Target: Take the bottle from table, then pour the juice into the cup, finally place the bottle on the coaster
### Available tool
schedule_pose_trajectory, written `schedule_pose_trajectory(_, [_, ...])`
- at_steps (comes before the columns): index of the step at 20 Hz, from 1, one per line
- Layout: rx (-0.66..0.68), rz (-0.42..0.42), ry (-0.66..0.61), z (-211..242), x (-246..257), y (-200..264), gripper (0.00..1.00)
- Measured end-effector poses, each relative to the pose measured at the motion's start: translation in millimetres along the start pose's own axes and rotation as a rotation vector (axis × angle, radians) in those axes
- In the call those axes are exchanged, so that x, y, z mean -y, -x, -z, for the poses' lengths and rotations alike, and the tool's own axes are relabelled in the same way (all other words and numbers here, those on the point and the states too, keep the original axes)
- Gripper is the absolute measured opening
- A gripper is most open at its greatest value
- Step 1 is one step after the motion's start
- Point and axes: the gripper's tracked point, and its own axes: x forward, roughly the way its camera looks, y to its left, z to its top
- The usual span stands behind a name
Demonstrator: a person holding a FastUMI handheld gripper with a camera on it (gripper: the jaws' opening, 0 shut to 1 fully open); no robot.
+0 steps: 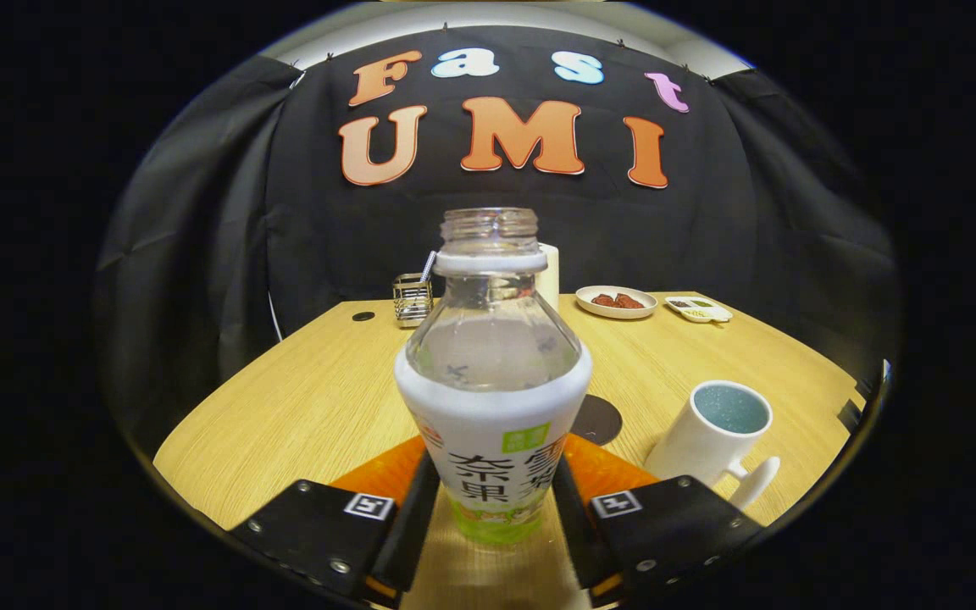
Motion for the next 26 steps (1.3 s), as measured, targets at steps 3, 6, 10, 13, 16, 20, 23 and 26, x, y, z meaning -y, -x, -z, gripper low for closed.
schedule_pose_trajectory(3, [-0.012,0.003,-0.028,0,4,2,0.6])
schedule_pose_trajectory(6, [-0.026,0.007,-0.077,-2,7,6,0.59])
schedule_pose_trajectory(10, [-0.022,-0.021,-0.2,-9,11,11,0.59])
schedule_pose_trajectory(13, [-0.015,-0.047,-0.3,-18,11,11,0.58])
schedule_pose_trajectory(16, [-0.01,-0.085,-0.432,-26,8,11,0.58])
schedule_pose_trajectory(20, [-0.01,-0.13,-0.625,-32,10,11,0.57])
schedule_pose_trajectory(23, [-0.011,-0.145,-0.76,-36,15,9,0.58])
schedule_pose_trajectory(26, [-0.004,-0.158,-0.896,-42,19,4,0.57])
